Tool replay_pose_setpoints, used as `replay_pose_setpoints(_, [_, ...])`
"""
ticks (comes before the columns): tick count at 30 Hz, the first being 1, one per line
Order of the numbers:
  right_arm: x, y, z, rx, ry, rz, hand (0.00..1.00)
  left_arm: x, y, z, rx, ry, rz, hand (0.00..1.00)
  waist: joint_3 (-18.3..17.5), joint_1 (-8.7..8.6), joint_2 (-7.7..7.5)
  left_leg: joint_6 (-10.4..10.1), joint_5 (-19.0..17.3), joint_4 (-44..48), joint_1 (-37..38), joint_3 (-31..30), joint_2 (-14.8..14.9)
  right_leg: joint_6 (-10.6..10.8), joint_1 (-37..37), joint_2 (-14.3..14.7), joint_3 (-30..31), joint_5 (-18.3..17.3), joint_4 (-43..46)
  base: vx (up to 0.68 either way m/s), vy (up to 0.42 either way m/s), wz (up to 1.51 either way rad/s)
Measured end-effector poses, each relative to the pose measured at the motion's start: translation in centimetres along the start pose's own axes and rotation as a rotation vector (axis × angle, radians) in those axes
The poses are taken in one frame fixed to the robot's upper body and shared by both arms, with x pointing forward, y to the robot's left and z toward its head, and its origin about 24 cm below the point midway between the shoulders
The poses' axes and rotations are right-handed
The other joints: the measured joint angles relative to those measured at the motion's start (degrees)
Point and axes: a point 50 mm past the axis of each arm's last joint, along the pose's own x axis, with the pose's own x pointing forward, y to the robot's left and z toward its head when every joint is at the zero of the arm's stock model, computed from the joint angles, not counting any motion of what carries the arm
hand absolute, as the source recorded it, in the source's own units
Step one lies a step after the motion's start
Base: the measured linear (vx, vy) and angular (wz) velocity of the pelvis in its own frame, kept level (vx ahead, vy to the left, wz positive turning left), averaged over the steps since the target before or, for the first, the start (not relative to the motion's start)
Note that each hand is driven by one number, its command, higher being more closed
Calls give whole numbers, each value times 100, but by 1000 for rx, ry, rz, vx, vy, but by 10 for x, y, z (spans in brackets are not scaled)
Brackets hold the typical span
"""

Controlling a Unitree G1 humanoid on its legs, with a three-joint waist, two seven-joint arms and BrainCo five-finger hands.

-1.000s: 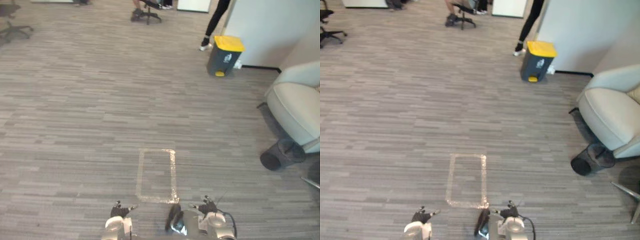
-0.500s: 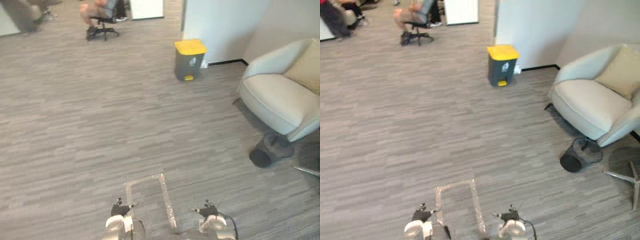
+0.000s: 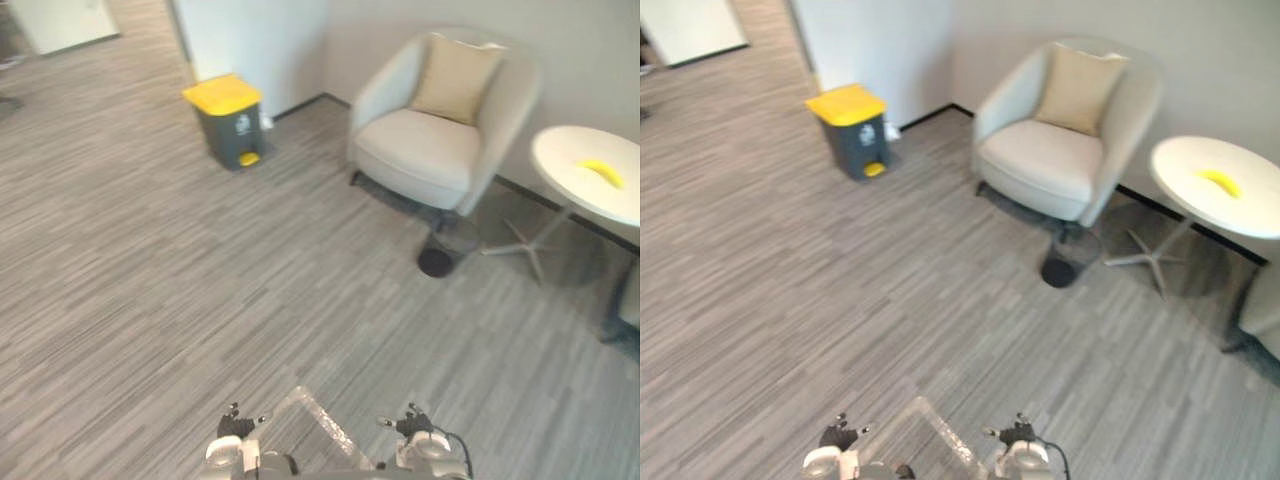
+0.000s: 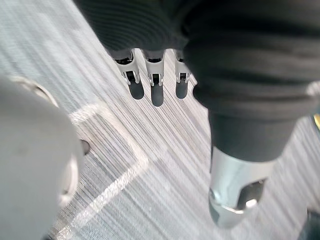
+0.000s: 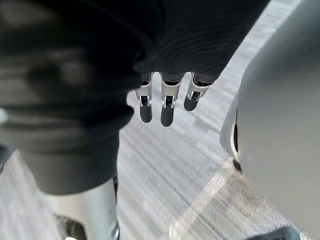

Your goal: Organize the slippers on the shoe rack

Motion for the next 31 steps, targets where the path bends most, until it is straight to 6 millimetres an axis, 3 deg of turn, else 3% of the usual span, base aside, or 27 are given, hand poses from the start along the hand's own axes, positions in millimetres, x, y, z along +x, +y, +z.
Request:
replay_pose_setpoints(2, [3,-4,5,-15,-8,-7,0,0,0,-4,19,22,-4,0,4,-12,24,-103,62,-211,55,-94,-40,-79,182,193,48,52,-682,55,-165,-102])
replay_pose_setpoints(3, [4,-13,4,-23,-4,-28,0,0,-6,-3,40,24,-28,0,117,-108,199,-181,117,-321,115,-179,-39,-150,283,344,143,233,-963,29,-139,-75])
replay_pose_setpoints(7, [3,-33,-12,-26,35,-77,0,0,-11,-2,50,17,-52,0,138,-152,244,-268,94,0,169,-405,98,-170,638,526,206,383,-1394,13,-95,-17])
replay_pose_setpoints(8, [2,-33,-16,-31,43,-80,0,0,-9,-1,58,10,-49,0,158,-152,224,-413,-23,528,42,-455,302,-197,764,646,258,438,-1585,-83,-97,-29])
replay_pose_setpoints(9, [2,-33,-16,-31,40,-80,0,0,-9,1,55,1,-48,0,161,-102,218,-403,-118,1265,-230,-530,545,-217,801,765,433,451,-1689,-103,-84,-35])
replay_pose_setpoints(12, [1,-29,-15,-25,38,-72,0,0,-7,1,52,-6,-42,0,186,44,275,-373,-157,2250,-637,-780,827,-246,830,933,802,447,-1723,-44,-13,-74])
replay_pose_setpoints(14, [2,-33,-15,-26,36,-85,0,-1,-10,-1,47,-2,-48,0,176,40,332,-388,-501,1981,-693,-1503,608,-281,801,962,1070,467,-1744,24,98,-67])
replay_pose_setpoints(16, [2,-35,-15,-27,35,-90,0,-2,-11,0,45,-6,-50,0,178,48,335,-426,-474,808,-687,-2457,117,-188,654,903,1462,477,-1625,-3,176,-85])
replay_pose_setpoints(17, [2,-36,-15,-28,36,-92,0,-2,-12,0,45,-5,-51,0,181,47,356,-454,-447,619,-675,-2586,83,-162,628,912,1498,468,-1594,6,225,-84])
replay_pose_setpoints(18, [2,-40,-16,-20,41,-103,0,-2,-13,-1,46,-2,-55,0,174,58,398,-532,-205,400,-554,-2641,-27,-32,615,902,1666,499,-1589,31,183,-43])
replay_pose_setpoints(19, [1,-39,-20,13,51,-106,0,-2,-9,-4,55,4,-48,0,144,11,335,-468,-197,184,-426,-2519,-145,79,746,793,1698,633,-1756,72,176,-37])
replay_pose_setpoints(24, [-4,-37,-31,31,67,-108,0,-3,-9,-9,79,20,-53,0,-38,-24,196,-206,12,-451,106,-2218,-471,203,878,500,1881,671,-1954,162,151,-21])
replay_pose_setpoints(31, [-5,-41,-38,68,98,-125,0,-4,-10,-15,110,42,-62,0,-140,-31,228,-182,33,-516,267,-2399,-619,255,1159,451,1881,663,-2233,142,33,-1])
